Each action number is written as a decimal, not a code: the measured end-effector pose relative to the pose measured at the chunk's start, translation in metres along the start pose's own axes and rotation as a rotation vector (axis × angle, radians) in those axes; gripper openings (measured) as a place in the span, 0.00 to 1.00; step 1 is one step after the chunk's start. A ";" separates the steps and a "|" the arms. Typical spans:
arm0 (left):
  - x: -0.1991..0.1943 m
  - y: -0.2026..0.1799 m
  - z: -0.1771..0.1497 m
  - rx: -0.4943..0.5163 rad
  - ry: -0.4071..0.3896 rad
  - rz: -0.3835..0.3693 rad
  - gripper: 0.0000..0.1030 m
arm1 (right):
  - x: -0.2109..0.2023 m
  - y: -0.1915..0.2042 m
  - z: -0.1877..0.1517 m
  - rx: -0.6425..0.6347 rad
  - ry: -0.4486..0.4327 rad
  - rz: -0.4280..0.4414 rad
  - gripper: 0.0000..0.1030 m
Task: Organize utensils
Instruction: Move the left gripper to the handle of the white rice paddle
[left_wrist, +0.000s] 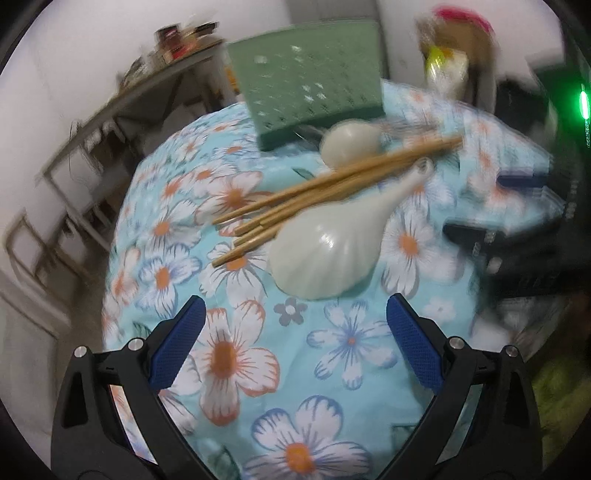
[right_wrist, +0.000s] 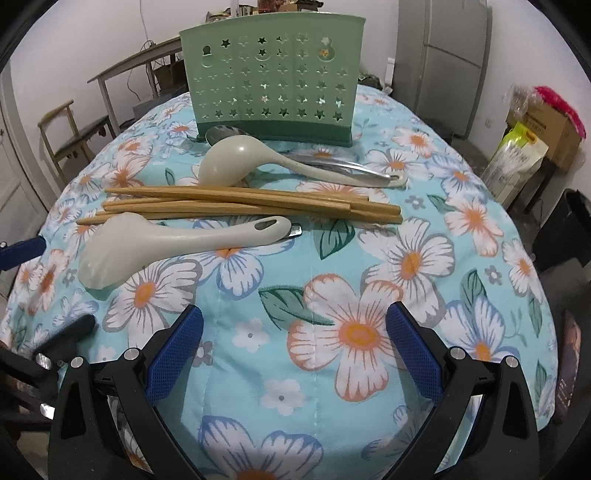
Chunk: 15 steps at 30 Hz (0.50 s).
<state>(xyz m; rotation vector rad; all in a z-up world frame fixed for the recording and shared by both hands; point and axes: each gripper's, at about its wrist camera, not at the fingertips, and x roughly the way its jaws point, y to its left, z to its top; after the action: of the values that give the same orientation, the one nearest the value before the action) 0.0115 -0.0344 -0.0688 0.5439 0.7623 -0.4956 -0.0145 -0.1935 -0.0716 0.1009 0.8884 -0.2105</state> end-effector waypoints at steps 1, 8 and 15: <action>0.002 -0.003 0.000 0.028 0.002 0.010 0.88 | 0.000 0.000 0.000 0.000 0.004 0.000 0.94; 0.005 -0.013 0.007 0.168 -0.071 0.069 0.61 | 0.003 0.000 0.006 0.012 0.038 0.000 0.94; -0.019 0.000 0.023 0.124 -0.129 0.006 0.30 | 0.004 -0.001 0.010 0.013 0.071 0.008 0.94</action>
<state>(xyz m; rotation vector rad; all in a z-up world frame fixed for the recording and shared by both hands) 0.0111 -0.0448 -0.0405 0.6231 0.6100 -0.5696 -0.0052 -0.1967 -0.0686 0.1247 0.9576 -0.2060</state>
